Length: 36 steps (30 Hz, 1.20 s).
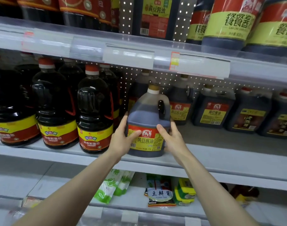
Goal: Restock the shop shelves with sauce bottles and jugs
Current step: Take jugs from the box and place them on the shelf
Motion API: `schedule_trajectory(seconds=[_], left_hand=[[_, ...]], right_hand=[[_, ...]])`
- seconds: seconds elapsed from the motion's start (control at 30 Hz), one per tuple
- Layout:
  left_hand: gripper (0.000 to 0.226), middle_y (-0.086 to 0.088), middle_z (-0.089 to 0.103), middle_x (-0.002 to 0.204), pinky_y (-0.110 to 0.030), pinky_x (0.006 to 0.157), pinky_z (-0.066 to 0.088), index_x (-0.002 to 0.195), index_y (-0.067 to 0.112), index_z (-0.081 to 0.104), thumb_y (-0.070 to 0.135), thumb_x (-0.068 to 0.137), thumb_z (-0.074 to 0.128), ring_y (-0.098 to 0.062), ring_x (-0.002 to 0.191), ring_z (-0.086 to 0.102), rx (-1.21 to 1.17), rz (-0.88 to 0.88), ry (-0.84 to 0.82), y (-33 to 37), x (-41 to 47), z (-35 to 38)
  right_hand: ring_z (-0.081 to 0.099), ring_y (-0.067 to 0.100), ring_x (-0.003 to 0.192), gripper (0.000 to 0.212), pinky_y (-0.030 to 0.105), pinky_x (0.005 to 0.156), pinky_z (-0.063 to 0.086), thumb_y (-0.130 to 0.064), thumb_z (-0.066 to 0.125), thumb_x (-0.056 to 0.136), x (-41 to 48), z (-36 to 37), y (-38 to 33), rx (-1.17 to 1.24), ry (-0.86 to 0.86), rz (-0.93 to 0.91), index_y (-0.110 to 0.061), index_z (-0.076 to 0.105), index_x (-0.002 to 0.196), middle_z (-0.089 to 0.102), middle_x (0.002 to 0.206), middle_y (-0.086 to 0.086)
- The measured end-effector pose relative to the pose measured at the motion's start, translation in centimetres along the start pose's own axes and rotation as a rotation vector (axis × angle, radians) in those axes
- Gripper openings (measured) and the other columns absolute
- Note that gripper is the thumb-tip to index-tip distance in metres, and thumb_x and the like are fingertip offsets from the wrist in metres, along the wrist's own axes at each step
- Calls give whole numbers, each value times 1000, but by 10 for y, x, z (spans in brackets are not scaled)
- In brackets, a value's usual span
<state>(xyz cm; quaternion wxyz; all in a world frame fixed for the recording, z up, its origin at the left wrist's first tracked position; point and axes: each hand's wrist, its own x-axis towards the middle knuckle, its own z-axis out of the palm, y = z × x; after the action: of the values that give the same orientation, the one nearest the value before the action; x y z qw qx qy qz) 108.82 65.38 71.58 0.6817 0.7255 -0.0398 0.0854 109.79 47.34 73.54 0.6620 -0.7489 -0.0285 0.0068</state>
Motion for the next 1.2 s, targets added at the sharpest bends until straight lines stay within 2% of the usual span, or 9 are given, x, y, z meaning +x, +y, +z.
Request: schedule_trajectory(seconds=[0.07,0.17,0.33,0.47,0.57,0.67,0.83,1.0,1.2], left_hand=[[61,8,65,118,-42,90,55,141,30,38,21,88,66,-12,106,64,8,6,20,0,2,2],[59,7,64,117,-43,89,55,141,28,39,22,88,66,-13,105,64,-3,-16,54,-2,10,3],[59,3,63,117,-41,90,55,141,24,38,24,89,65,-16,106,63,-3,-50,115,-10,31,4],[56,2,64,112,-39,90,54,141,24,39,23,90,65,-19,104,63,34,-44,195,-19,50,7],[58,-1,64,115,-41,92,53,142,26,40,22,90,65,-23,104,63,60,-47,212,-28,67,7],[56,-5,61,123,-46,96,50,141,27,41,19,91,64,-30,110,59,67,-60,244,-37,83,7],[63,-3,48,142,-48,104,42,145,35,30,32,90,61,-29,126,48,10,-73,258,-38,99,14],[70,-7,44,146,-48,107,39,149,26,27,33,89,63,-29,131,45,27,-23,227,-43,111,12],[80,-4,40,150,-49,108,37,150,29,21,47,83,62,-29,135,40,73,-36,216,-50,122,10]], right_hand=[[62,14,110,61,41,91,54,-44,63,87,5,1,2,22,-1,6,-32,37,141,59,130,-4],[65,14,103,50,39,88,56,-38,63,89,13,4,2,58,22,-2,-33,42,134,64,123,-3],[65,18,104,67,46,91,54,-39,62,90,37,12,5,42,49,-20,-33,29,148,62,126,0],[60,22,113,70,48,95,52,-39,63,89,59,16,8,67,76,-5,-37,27,148,55,137,0],[56,25,121,71,51,98,49,-45,66,86,75,19,12,72,91,22,-43,28,146,48,144,-1],[50,28,128,77,52,101,46,-52,66,82,93,23,13,20,113,19,-41,27,147,42,149,1],[40,29,135,77,56,105,40,-54,61,84,112,24,14,-38,122,12,-40,21,149,33,154,-2],[39,28,136,75,58,107,37,-52,60,86,120,25,14,-28,118,2,-41,21,149,35,153,-3],[40,28,136,73,57,105,40,-52,58,88,124,26,14,-39,111,-14,-42,20,149,35,153,-3]])
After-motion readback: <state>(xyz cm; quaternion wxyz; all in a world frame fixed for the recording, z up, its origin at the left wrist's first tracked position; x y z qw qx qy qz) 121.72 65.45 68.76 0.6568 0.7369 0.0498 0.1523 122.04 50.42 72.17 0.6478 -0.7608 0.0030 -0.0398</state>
